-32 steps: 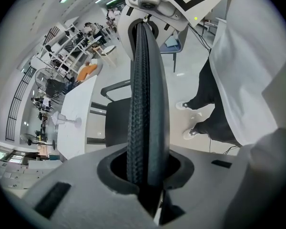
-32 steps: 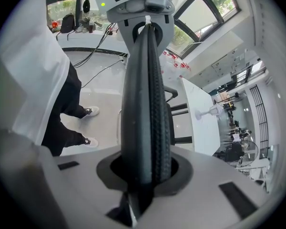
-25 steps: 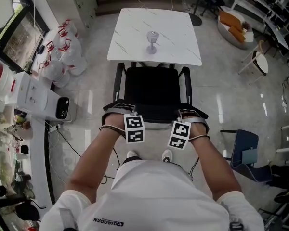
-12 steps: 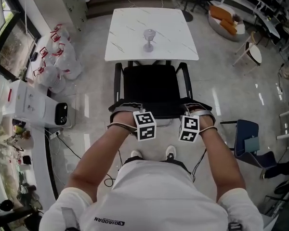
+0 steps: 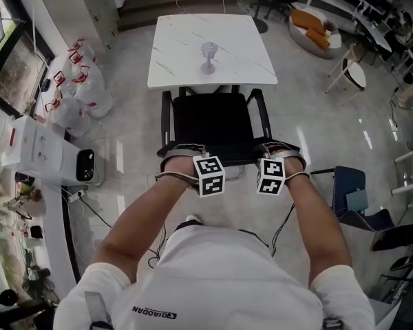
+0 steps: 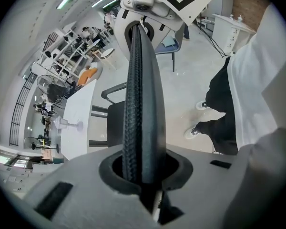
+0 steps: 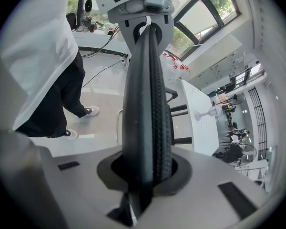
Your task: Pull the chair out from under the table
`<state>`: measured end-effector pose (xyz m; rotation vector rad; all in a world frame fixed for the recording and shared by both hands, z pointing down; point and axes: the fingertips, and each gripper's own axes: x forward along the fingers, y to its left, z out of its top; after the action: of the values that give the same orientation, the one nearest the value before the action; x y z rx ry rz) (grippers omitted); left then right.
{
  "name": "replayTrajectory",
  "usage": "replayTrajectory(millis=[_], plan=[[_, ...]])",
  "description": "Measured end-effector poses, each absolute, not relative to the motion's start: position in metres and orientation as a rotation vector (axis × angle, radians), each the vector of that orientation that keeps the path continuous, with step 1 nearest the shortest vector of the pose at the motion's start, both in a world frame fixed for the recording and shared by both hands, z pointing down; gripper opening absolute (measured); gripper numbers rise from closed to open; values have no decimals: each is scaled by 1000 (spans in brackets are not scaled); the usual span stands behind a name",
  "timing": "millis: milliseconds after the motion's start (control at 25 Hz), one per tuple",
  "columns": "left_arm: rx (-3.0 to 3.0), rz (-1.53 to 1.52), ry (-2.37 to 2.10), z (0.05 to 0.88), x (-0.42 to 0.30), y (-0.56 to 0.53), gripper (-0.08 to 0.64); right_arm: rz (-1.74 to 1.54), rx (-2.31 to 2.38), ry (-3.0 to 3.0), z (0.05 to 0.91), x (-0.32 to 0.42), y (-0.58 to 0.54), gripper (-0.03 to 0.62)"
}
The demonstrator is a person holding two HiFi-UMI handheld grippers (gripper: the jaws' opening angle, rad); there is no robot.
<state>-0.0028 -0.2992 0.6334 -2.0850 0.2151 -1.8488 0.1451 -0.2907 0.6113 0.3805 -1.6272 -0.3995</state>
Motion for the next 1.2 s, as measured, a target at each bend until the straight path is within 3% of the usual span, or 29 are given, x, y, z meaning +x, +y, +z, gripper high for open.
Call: replayTrajectory(millis=[1200], plan=[[-2141, -1949, 220, 634, 2, -146, 67, -396, 278, -1669, 609, 153, -141, 37]])
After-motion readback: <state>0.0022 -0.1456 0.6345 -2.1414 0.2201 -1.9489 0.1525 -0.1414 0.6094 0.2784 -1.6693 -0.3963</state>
